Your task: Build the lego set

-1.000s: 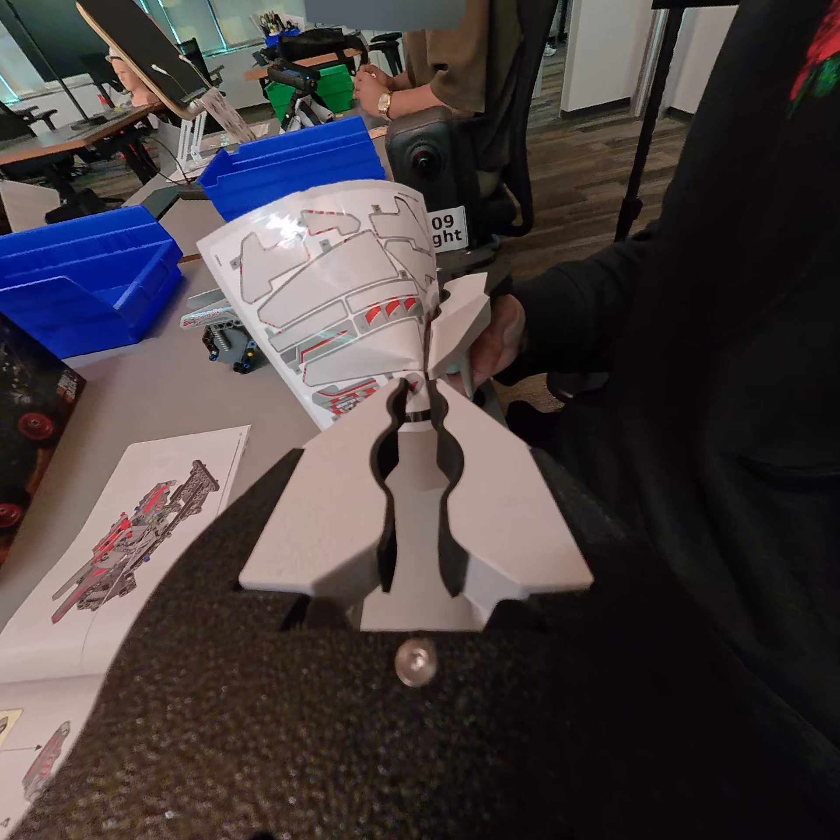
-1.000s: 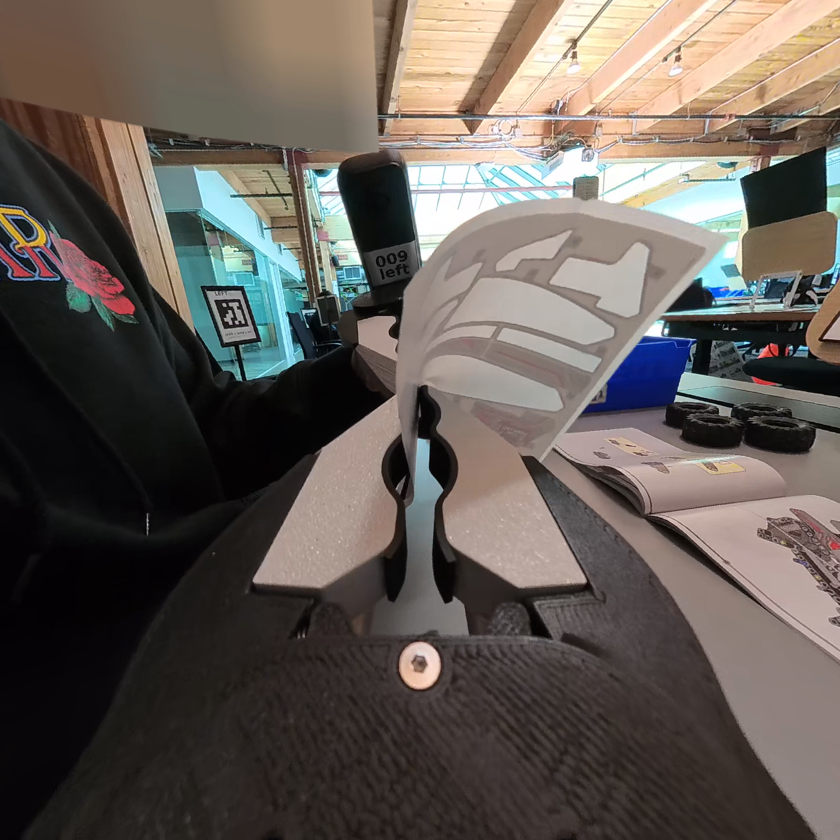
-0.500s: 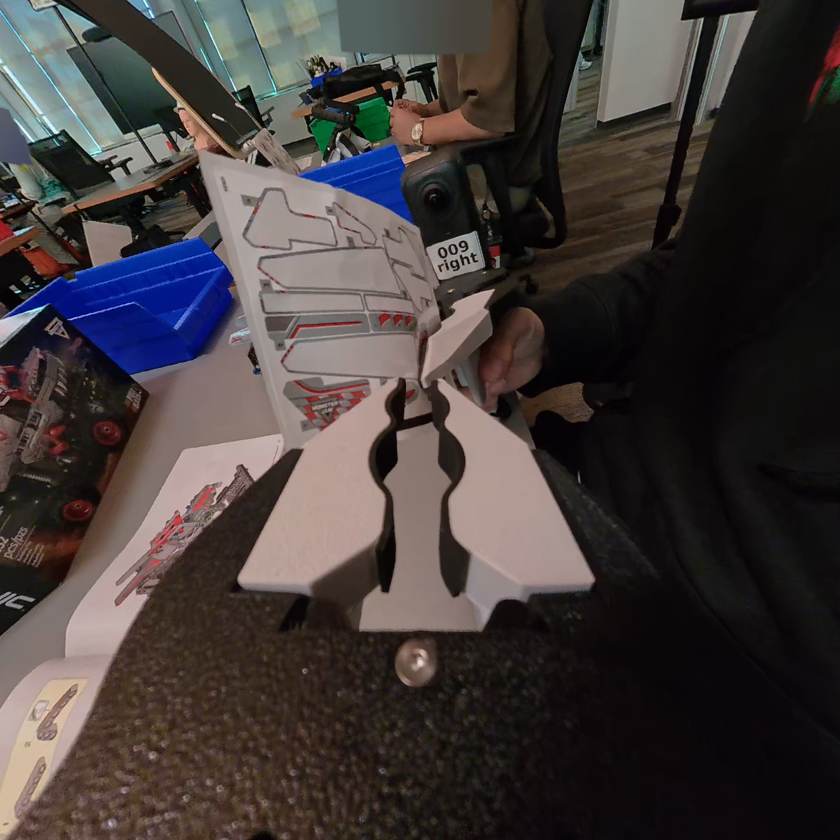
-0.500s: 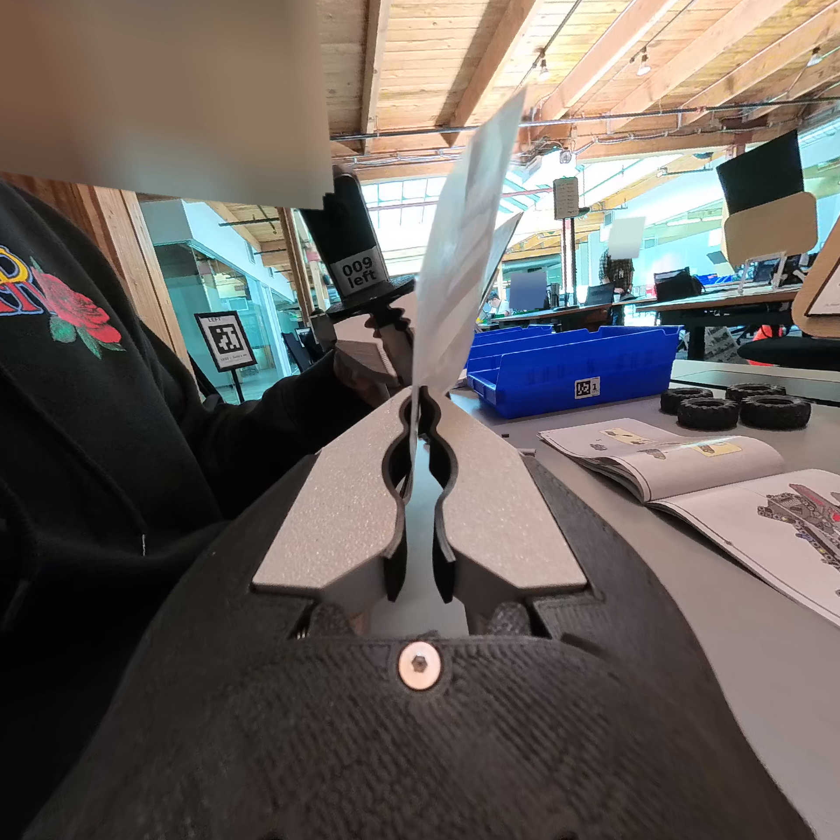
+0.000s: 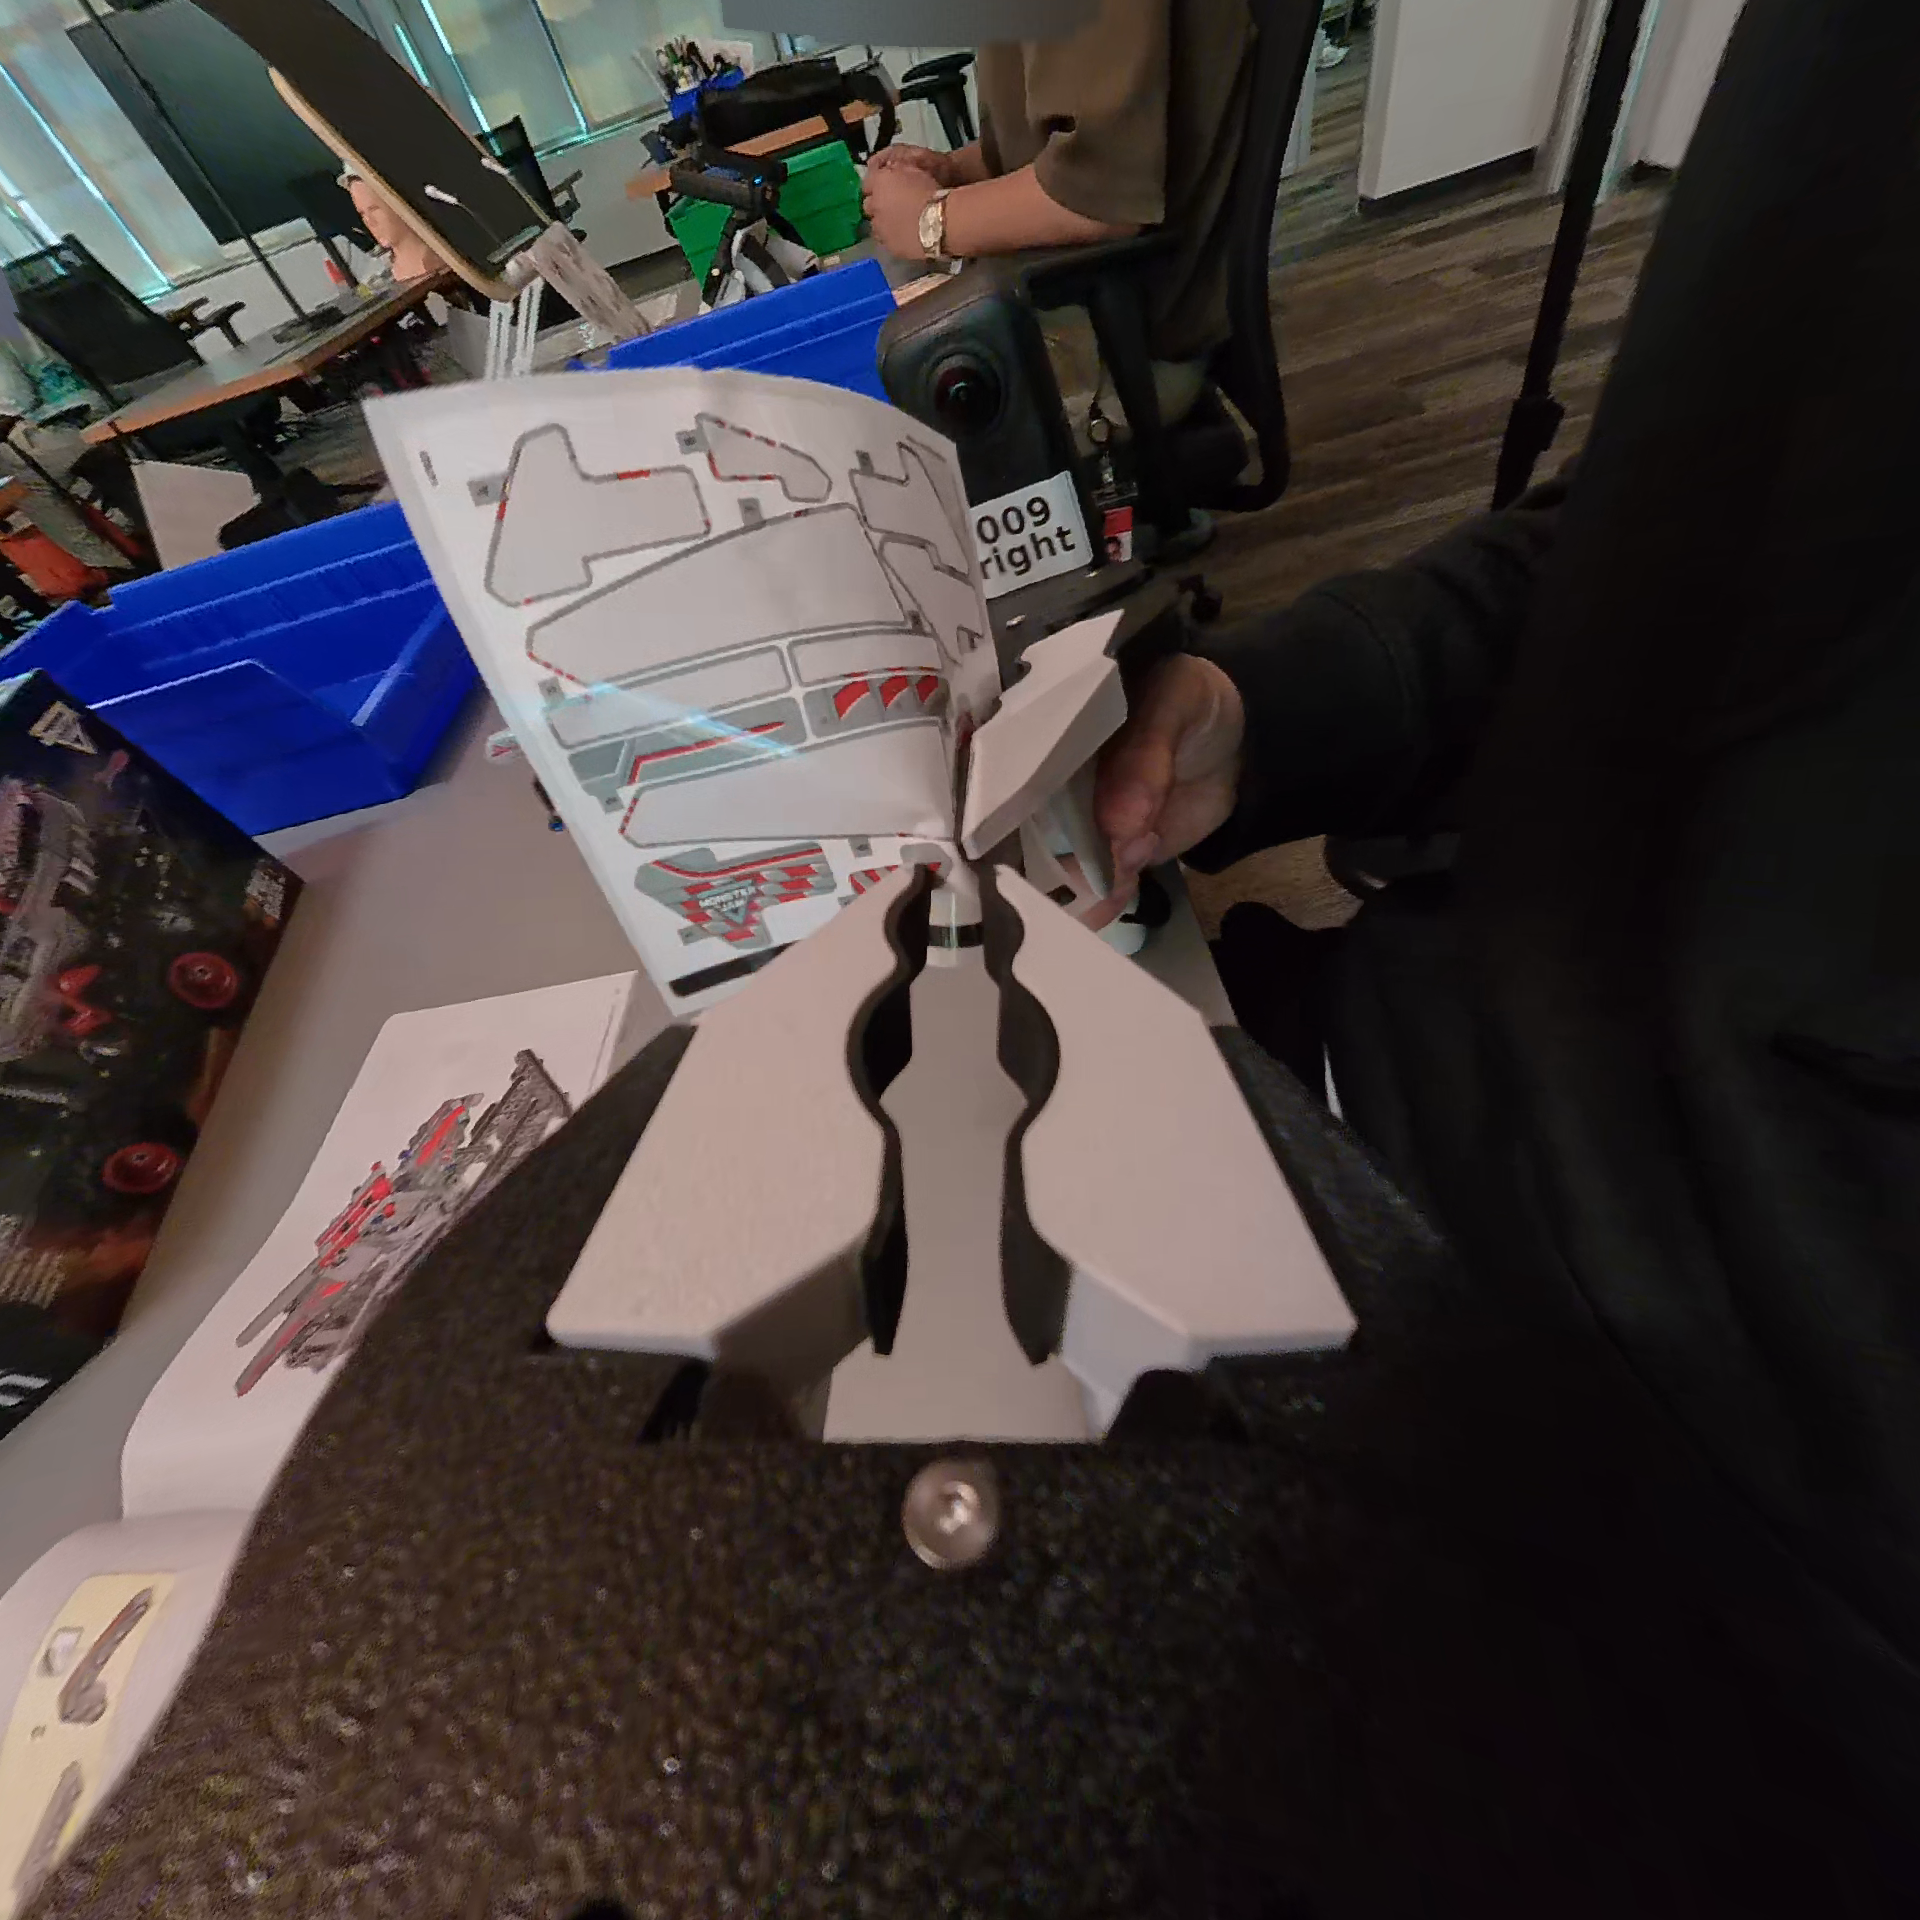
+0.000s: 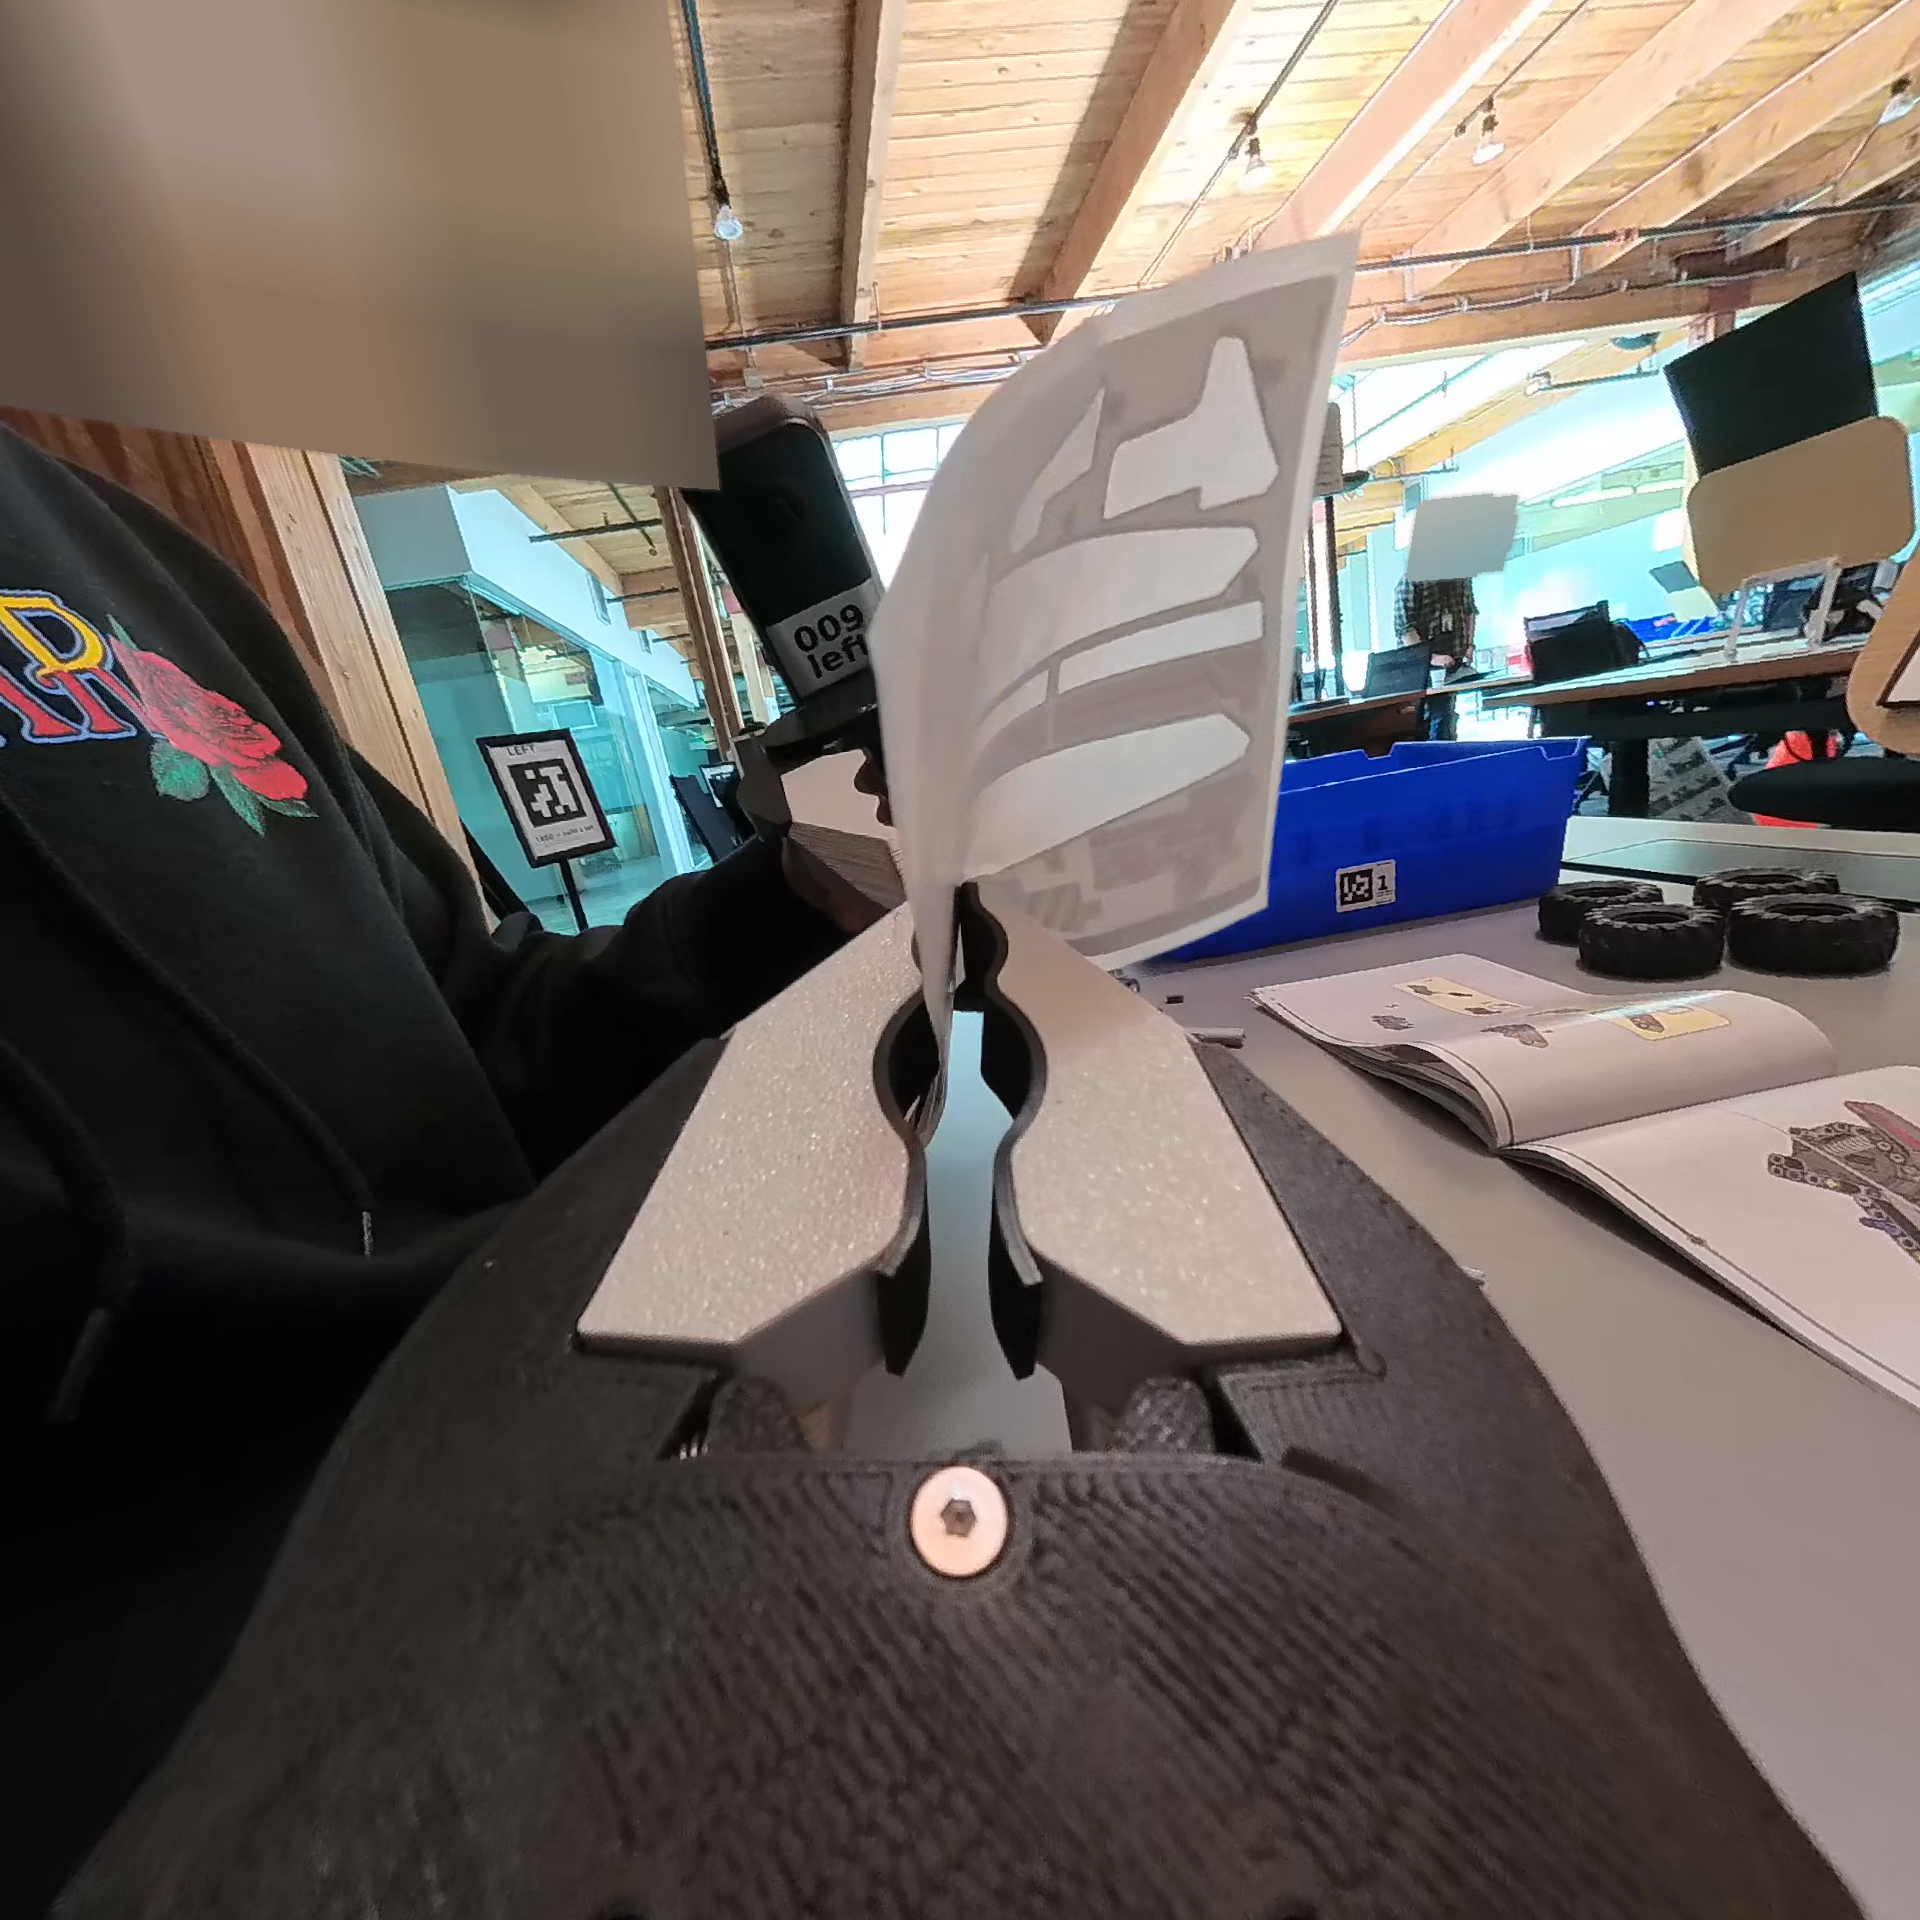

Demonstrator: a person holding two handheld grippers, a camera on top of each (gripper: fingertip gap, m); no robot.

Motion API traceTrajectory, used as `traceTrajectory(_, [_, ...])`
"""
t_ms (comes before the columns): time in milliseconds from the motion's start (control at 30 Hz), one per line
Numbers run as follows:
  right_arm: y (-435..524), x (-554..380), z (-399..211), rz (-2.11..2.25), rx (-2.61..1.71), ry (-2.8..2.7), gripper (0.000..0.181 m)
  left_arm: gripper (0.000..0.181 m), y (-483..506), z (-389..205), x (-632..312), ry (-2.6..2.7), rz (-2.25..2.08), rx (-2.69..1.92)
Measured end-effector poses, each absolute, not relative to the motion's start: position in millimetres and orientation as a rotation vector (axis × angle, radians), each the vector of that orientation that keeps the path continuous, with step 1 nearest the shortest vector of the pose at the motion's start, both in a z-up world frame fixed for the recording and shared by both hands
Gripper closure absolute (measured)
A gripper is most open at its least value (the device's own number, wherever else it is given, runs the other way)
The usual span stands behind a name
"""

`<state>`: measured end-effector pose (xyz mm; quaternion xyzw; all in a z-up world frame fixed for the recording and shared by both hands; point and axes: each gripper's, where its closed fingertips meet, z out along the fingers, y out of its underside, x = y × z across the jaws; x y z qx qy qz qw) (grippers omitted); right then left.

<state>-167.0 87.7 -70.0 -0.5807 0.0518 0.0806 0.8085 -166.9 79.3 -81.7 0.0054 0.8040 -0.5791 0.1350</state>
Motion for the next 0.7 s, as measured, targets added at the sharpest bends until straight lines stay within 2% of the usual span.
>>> traceTrajectory(700, [84,-193,-68,0.265,-1.23,-0.055,0.181,0.178,75,-78,-194,2.505,-1.996,0.045])
